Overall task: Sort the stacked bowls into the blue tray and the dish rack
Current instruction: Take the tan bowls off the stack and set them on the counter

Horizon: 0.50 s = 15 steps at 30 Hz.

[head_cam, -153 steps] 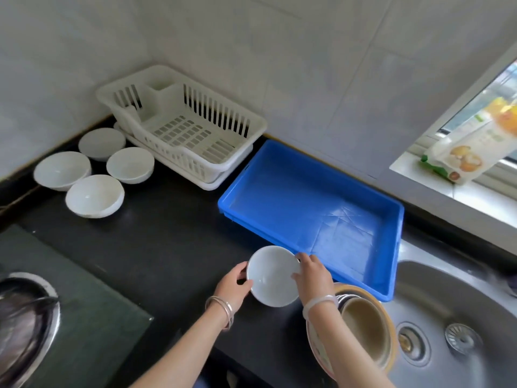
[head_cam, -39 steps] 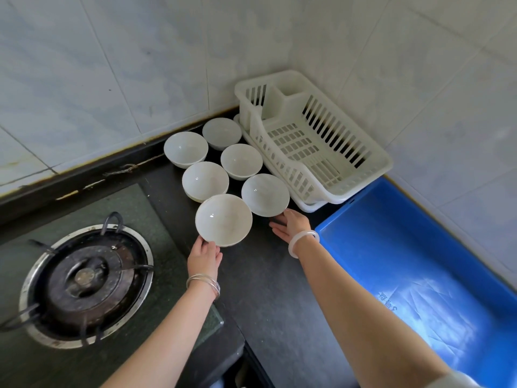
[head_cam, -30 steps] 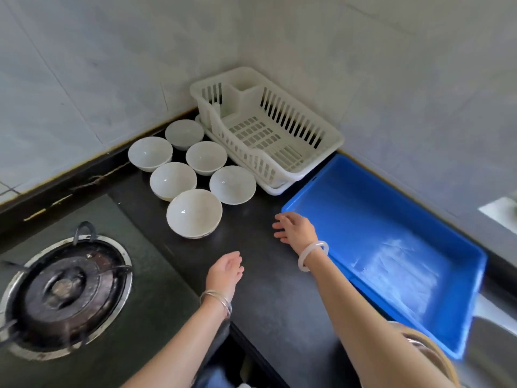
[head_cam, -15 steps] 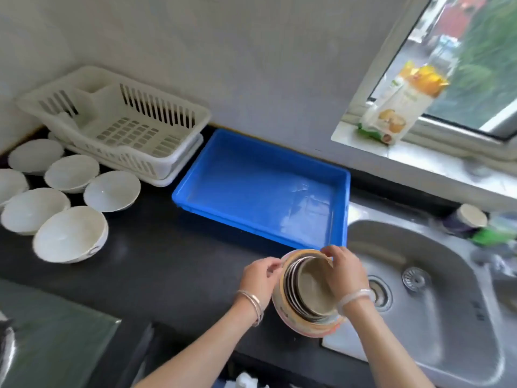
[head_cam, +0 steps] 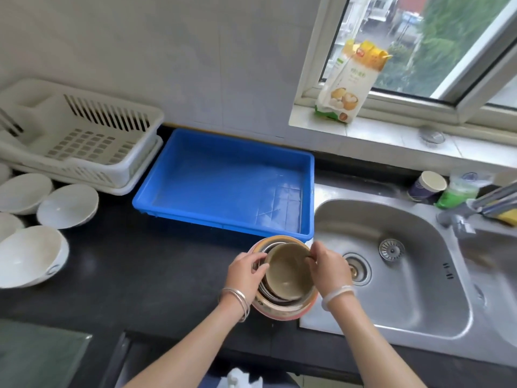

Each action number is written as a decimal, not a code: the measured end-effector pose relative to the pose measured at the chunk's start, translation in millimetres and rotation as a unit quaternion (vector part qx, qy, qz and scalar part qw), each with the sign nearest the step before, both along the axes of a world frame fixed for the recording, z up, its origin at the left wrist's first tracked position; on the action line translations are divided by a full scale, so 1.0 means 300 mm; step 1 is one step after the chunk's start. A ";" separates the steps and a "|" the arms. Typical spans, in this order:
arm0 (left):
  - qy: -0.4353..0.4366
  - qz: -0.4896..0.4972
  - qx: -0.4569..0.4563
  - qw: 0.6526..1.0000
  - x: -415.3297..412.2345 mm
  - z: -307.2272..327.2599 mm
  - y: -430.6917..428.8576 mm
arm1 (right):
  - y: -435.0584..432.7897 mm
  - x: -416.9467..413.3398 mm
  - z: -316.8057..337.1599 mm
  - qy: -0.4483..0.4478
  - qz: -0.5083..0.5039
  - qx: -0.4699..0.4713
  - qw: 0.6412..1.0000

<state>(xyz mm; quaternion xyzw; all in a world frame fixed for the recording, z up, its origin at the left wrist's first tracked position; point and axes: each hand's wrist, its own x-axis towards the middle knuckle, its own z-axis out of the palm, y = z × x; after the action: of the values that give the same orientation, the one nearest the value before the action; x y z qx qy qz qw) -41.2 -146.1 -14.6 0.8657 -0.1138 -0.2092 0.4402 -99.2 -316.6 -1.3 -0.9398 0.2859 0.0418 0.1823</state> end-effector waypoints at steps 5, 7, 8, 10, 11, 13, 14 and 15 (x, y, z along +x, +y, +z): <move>0.005 0.011 0.008 1.000 0.003 0.006 -0.016 | -0.038 -0.016 0.010 -0.022 -0.032 0.098 0.994; -0.001 0.011 0.032 0.999 0.009 0.008 -0.026 | -0.051 -0.024 0.015 -0.028 -0.048 0.127 0.990; -0.004 0.014 0.042 0.999 0.011 0.010 -0.032 | -0.054 -0.028 0.018 -0.033 -0.055 0.139 0.988; -0.015 0.025 0.051 0.998 0.014 0.013 -0.043 | -0.058 -0.038 0.028 -0.049 -0.066 0.163 0.983; -0.019 0.033 0.052 0.998 0.014 0.016 -0.046 | -0.061 -0.041 0.035 -0.057 -0.069 0.172 0.981; -0.019 0.046 0.053 0.997 0.016 0.027 -0.048 | -0.073 -0.045 0.048 -0.069 -0.075 0.181 0.978; -0.015 0.049 0.052 0.997 0.020 0.031 -0.047 | -0.080 -0.045 0.054 -0.075 -0.079 0.184 0.977; -0.010 0.049 0.048 0.998 0.024 0.034 -0.043 | -0.086 -0.044 0.062 -0.080 -0.083 0.188 0.975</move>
<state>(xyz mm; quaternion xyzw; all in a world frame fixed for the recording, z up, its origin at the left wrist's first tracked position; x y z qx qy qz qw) -34.2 -158.9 -4.4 0.8924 -0.0652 -0.1835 0.4070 -112.3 -342.3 17.4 -0.8619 0.3346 0.0042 0.3809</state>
